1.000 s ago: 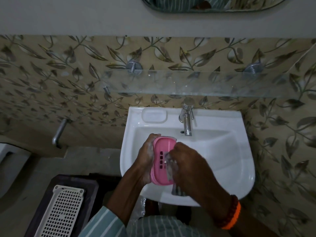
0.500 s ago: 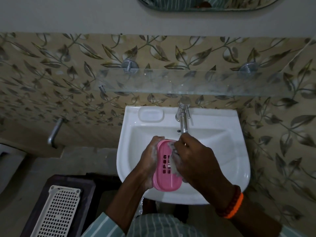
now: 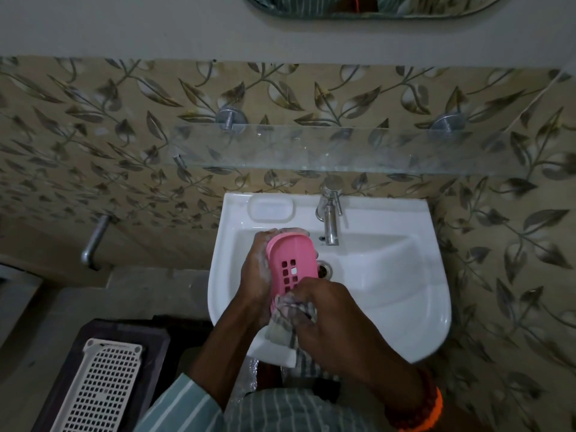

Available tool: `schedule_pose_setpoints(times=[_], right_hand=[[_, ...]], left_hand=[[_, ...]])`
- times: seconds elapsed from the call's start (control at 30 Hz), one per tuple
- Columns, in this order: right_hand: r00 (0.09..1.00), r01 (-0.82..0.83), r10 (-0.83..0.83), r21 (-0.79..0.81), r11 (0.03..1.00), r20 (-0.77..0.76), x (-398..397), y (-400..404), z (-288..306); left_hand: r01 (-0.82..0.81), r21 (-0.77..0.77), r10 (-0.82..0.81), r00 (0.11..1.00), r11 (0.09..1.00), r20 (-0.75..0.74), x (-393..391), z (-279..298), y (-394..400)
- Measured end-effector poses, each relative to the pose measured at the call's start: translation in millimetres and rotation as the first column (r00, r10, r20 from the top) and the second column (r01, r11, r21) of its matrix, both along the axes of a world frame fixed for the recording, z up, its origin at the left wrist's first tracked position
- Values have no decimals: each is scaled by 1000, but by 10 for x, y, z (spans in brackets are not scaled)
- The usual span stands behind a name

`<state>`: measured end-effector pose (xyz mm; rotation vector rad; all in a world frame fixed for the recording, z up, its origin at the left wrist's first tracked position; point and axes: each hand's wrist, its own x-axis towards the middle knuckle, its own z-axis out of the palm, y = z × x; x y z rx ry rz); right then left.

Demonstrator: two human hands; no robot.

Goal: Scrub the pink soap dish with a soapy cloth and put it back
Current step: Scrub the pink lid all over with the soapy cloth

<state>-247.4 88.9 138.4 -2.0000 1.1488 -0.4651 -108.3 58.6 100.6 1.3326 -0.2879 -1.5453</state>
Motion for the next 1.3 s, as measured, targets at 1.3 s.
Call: schedule_pose_setpoints(times=[1.3], right_hand=[[901,391,-424,-251,885,-92,31,-184,-198]], left_hand=[[150,-46,-134,958,988,253,-134,184,102]])
